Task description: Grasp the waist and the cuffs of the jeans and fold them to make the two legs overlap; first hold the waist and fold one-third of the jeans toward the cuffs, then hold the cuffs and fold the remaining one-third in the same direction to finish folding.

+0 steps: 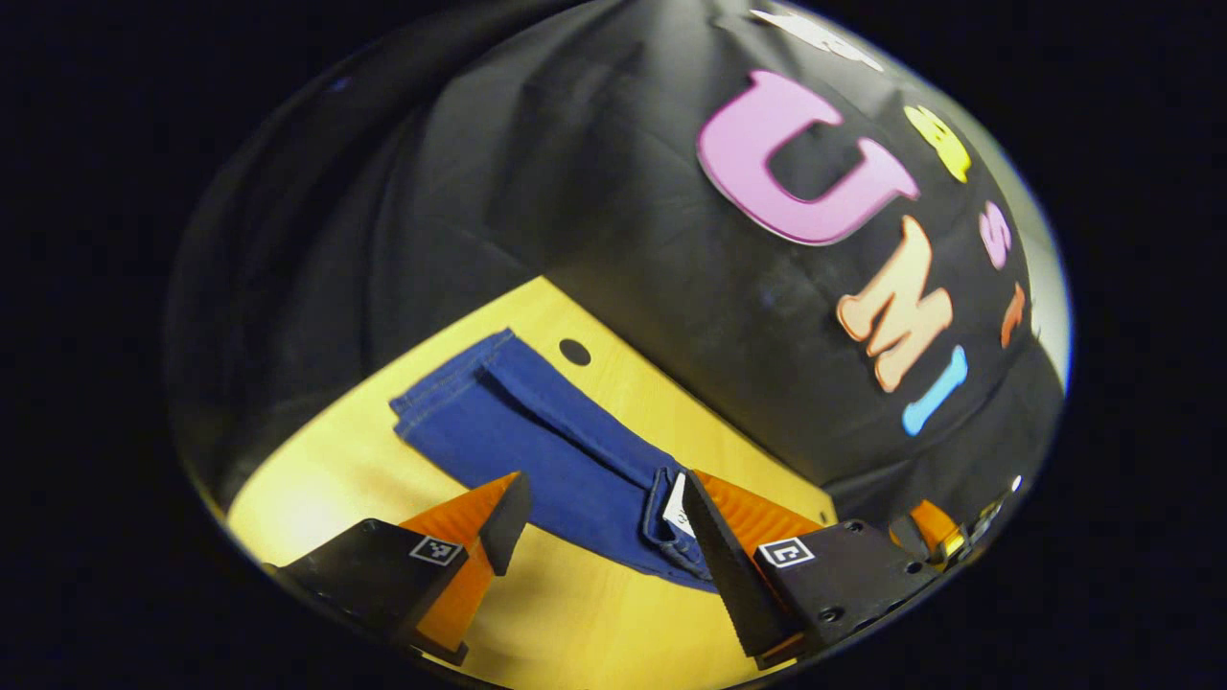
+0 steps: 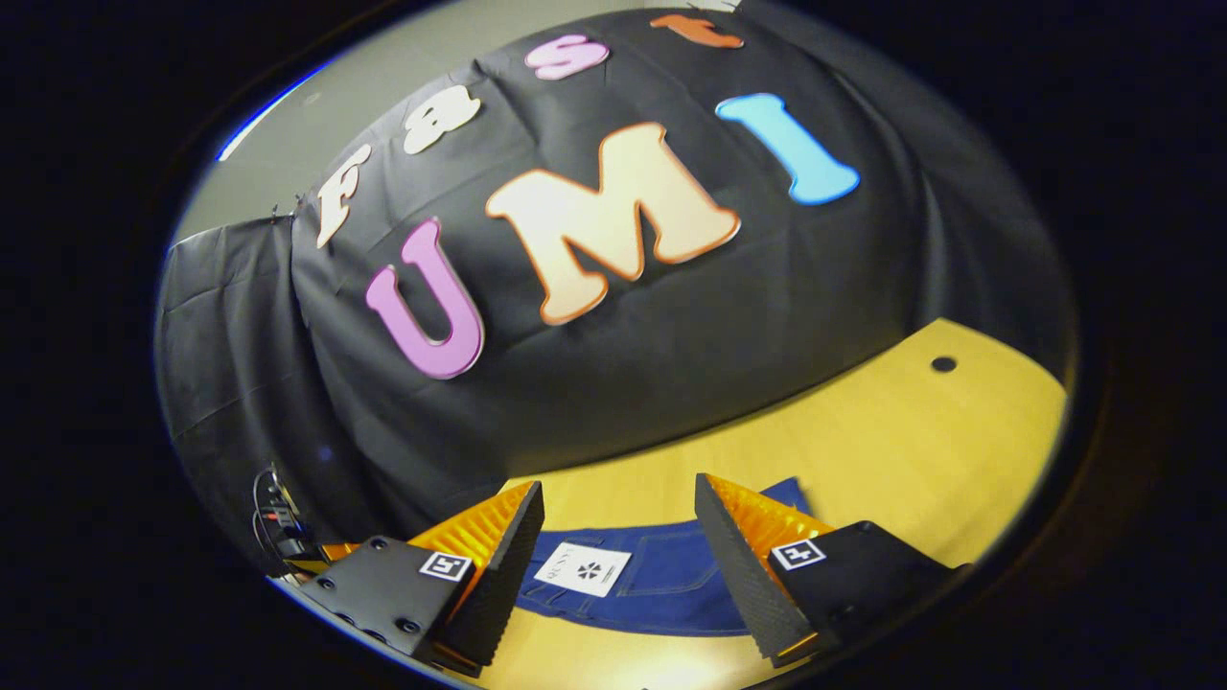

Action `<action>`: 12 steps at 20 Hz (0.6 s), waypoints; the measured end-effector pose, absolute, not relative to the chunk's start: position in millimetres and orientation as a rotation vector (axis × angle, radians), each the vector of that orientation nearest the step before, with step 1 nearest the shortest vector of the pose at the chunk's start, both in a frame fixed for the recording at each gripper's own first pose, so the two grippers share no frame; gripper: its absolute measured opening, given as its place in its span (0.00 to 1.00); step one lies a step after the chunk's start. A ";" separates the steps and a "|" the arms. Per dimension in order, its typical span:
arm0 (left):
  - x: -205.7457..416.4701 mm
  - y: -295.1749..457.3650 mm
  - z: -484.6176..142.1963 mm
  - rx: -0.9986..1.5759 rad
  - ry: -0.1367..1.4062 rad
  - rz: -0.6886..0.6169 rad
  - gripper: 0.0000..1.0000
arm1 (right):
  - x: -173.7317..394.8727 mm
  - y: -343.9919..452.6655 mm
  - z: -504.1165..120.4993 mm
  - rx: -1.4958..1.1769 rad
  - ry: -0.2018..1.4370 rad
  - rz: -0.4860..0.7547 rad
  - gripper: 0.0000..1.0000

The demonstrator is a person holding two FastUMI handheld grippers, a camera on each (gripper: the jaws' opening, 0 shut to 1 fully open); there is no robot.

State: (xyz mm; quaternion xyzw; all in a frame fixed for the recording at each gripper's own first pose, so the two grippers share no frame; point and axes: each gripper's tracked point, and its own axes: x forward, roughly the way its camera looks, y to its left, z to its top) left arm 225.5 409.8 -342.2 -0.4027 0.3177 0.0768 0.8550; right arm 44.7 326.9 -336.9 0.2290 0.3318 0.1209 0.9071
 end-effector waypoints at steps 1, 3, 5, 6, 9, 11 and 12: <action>222.8 408.9 -349.0 -0.898 0.685 0.180 0.96 | 44.9 308.7 -329.7 0.472 0.671 0.217 0.97; 215.6 411.5 -367.8 -0.961 0.726 0.220 0.96 | 41.2 277.8 -326.5 0.447 0.669 0.173 0.97; 212.5 425.1 -380.5 -1.010 0.732 0.269 0.96 | 31.4 245.3 -325.8 0.383 0.684 0.132 0.97; 210.7 432.1 -386.5 -1.033 0.729 0.300 0.96 | 27.9 231.2 -322.7 0.366 0.684 0.109 0.97; 207.4 451.9 -409.7 -1.119 0.730 0.403 0.96 | 22.4 198.3 -313.4 0.361 0.667 0.040 0.97; 201.2 453.9 -425.1 -1.171 0.761 0.449 0.97 | 21.9 184.8 -308.3 0.341 0.650 0.012 0.97; 200.9 451.9 -433.4 -1.205 0.770 0.455 0.96 | 23.2 181.5 -304.6 0.337 0.639 0.005 0.97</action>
